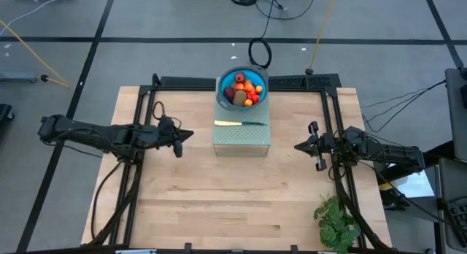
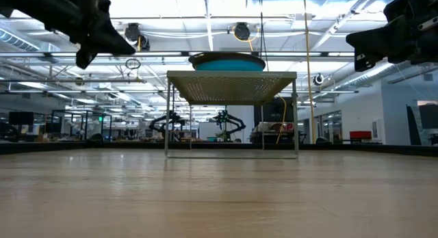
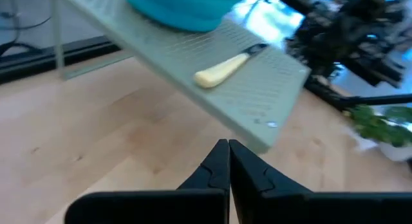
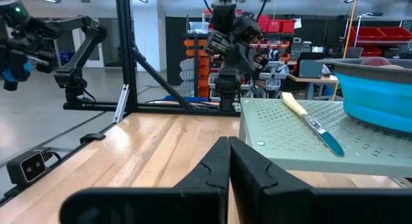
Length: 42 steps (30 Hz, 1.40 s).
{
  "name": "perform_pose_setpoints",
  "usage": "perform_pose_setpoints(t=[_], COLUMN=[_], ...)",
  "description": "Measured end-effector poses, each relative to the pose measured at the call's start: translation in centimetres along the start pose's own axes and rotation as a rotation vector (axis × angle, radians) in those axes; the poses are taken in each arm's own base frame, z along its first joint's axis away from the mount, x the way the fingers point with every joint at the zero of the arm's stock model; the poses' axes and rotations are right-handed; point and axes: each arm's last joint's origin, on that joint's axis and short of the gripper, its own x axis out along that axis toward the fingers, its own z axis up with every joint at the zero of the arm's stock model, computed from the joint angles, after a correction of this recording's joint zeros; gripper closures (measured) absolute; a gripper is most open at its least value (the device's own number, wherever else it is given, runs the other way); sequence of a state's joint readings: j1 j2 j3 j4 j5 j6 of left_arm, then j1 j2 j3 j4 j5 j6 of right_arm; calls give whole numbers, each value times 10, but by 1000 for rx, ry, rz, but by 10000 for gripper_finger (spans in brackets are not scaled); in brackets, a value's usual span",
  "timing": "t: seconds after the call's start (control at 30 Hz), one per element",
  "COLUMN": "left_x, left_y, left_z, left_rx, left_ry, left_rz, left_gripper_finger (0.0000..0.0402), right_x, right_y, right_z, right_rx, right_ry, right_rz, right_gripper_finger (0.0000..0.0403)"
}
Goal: Pick & Place Fruit
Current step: Return to Home Position
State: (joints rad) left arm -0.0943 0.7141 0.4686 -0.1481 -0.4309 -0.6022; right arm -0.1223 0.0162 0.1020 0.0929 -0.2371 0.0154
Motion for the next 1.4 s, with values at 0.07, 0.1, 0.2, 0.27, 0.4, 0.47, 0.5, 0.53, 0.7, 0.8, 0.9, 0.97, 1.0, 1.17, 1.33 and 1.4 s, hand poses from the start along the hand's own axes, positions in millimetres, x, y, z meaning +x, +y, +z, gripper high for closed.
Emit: perform_pose_setpoints(t=[0.07,0.1,0.2,0.27,0.4,0.47,0.5,0.53,0.7,0.8,0.9,0.97,1.0,1.17,1.33,1.4], left_x=[-6,-8,-16,-22,-30,-34,-36,-38,-46,-47,-45,-43,-43,-42,-40,-39], left_y=[-1,-2,-3,-4,-4,-3,-3,-3,-1,3,9,13,15,24,33,37], left_z=[3,4,8,11,15,16,17,18,20,14,4,-2,-5,-19,-28,-32], left_rx=[27,40,89,118,183,217,233,247,295,297,281,267,262,240,231,230], left_ry=[-12,-20,-43,-62,-84,-100,-108,-116,-156,-168,-202,-237,-251,-269,-285,-286], left_rz=[-41,-66,-141,-185,-262,-290,-302,-312,-364,-375,-390,-404,-410,-402,-382,-375], left_gripper_finger=[401,401,401,402,401,401,401,401,401,401,401,401,401,401,401,401], right_x=[0,0,0,0,0,0,0,0,0,0,0,0,0,0,0,0], right_y=[0,0,0,0,0,0,0,0,0,0,0,0,0,0,0,0], right_z=[0,0,0,0,0,0,0,0,0,0,0,0,0,0,0,0], right_rx=[0,0,0,0,0,0,0,0,-1,0,-1,0,0,-1,-1,-1], right_ry=[0,0,0,0,0,0,0,0,0,0,0,0,0,0,0,0], right_rz=[0,0,0,0,0,0,0,0,0,0,0,0,0,0,0,0], right_gripper_finger=[403,403,403,403,403,403,403,403,403,403,403,403,403,403,403,403])
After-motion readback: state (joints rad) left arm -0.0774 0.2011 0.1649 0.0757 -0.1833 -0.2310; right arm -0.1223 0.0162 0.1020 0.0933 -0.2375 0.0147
